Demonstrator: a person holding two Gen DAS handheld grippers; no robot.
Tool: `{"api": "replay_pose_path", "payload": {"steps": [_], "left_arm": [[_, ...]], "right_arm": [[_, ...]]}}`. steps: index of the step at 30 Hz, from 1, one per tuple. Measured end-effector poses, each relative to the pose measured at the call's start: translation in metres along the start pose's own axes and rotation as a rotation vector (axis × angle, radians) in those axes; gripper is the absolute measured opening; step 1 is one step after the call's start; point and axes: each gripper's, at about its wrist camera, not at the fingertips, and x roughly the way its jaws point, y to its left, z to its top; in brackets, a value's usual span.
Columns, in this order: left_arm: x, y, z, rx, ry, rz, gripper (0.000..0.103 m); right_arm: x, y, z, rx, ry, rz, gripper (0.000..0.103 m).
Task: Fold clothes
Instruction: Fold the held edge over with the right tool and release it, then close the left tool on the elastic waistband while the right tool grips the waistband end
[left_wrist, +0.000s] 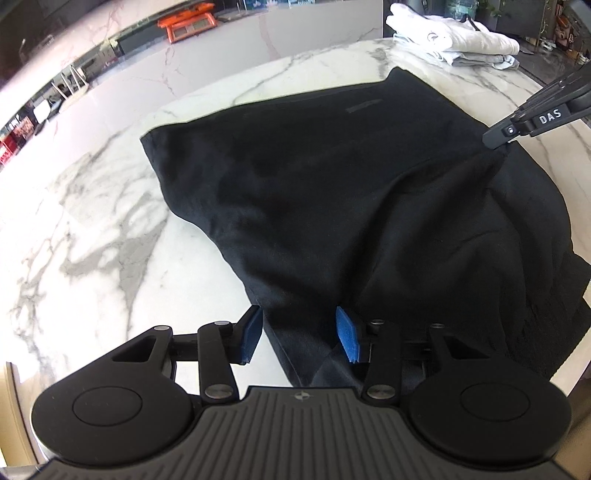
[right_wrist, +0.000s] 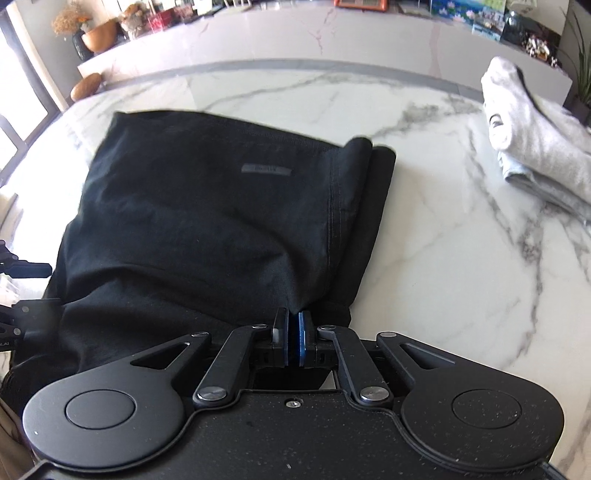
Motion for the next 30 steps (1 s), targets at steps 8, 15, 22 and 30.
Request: {"api": "replay_pose_path", "payload": {"steps": [8,15,22,30], "left_arm": [[-0.051,-0.022,-0.017,0.066,-0.097,-0.003,0.044],[-0.073,-0.056,-0.040,0.217,-0.116,-0.044,0.048],[-0.075,-0.084,-0.059,0.338,-0.097,-0.072,0.050],[-0.056,-0.087,-0.074,0.335,-0.080,-0.025,0.044]], "right_arm": [[-0.055,0.028,-0.039,-0.129,-0.064,0.056,0.025],[-0.080,0.056,-0.084,-0.221,-0.042,0.118,0.032],[-0.077,0.083,-0.115,-0.326,-0.017,0.104,0.033],[-0.058,0.087,-0.117,-0.274,-0.008,0.084,0.016]]}}
